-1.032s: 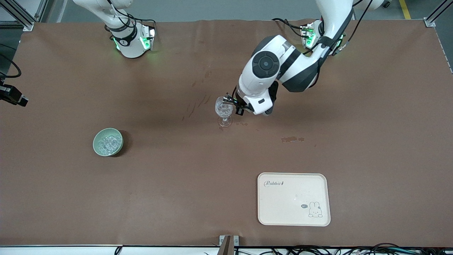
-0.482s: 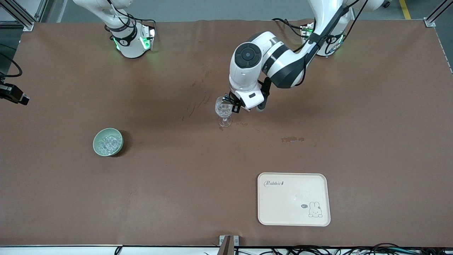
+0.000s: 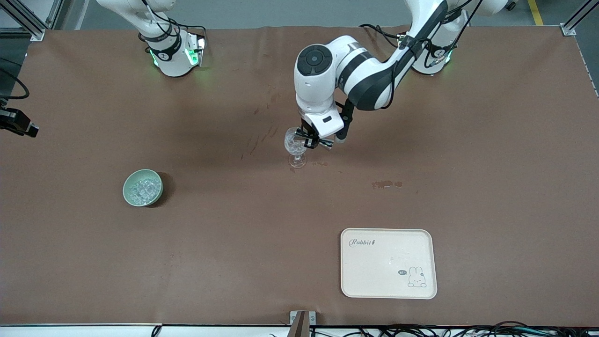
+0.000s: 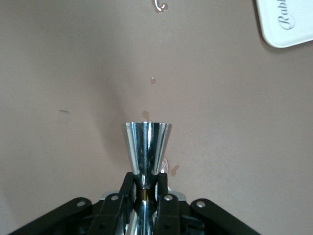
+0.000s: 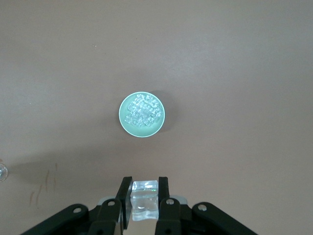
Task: Pour wine and add ice with both arms
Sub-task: 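Tilt the jigger over the wine glass with the left gripper to pour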
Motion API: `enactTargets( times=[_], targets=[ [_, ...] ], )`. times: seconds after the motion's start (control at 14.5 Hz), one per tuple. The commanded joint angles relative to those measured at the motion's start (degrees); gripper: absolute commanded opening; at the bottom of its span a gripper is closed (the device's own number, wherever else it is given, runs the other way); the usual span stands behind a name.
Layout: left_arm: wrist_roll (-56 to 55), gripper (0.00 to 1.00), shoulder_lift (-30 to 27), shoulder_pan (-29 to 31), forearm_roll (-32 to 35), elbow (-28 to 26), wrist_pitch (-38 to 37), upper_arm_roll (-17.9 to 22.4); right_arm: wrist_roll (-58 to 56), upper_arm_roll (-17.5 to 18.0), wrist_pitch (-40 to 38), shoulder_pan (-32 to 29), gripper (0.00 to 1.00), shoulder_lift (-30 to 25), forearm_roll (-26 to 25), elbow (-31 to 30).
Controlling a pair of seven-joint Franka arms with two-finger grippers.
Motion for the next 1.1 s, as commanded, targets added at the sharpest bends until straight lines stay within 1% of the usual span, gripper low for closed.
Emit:
enactTargets(
  times=[0.0,0.14,0.28,0.41,0.55,0.62,0.89,1.03],
  targets=[
    [-2.67,0.00,-0.57,-1.48,4.40,0.67,-0.91,0.22,-0.61,0.33,-0.95,-0.39,0.00,0.32,-0.47,1.09],
    [-3.12,0.00,-0.57,-1.92,7.65,0.76,-0.91,0.14,-0.61,0.33,-0.95,-0.39,0.00,0.41,-0.47,1.09],
    [-3.12,0.00,-0.48,-2.01,8.89,1.46,-1.00,0.22,-0.61,0.33,-0.95,-0.39,0.00,0.41,-0.55,1.09],
    [-3.03,0.00,-0.48,-2.62,12.13,1.37,-1.17,0.14,-0.61,0.33,-0.95,-0.39,0.00,0.32,-0.47,1.09],
    [-2.60,0.00,-0.48,-3.41,15.56,1.46,-2.92,0.05,-0.70,0.33,-0.95,-0.39,0.00,0.32,-0.47,1.09],
    [-2.51,0.00,-0.48,-4.81,17.67,1.55,-4.06,0.13,-0.61,0.33,-0.95,-0.39,0.00,0.32,-0.47,1.09],
    [-1.81,0.00,-0.48,-6.31,18.65,1.72,-6.96,0.22,-0.70,0.33,-1.04,-0.39,0.00,0.32,-0.47,1.09],
    [-1.45,0.00,-0.40,-6.76,20.58,1.72,-8.64,0.05,-0.61,0.33,-1.04,-0.39,0.00,0.41,-0.47,1.09]
  ],
)
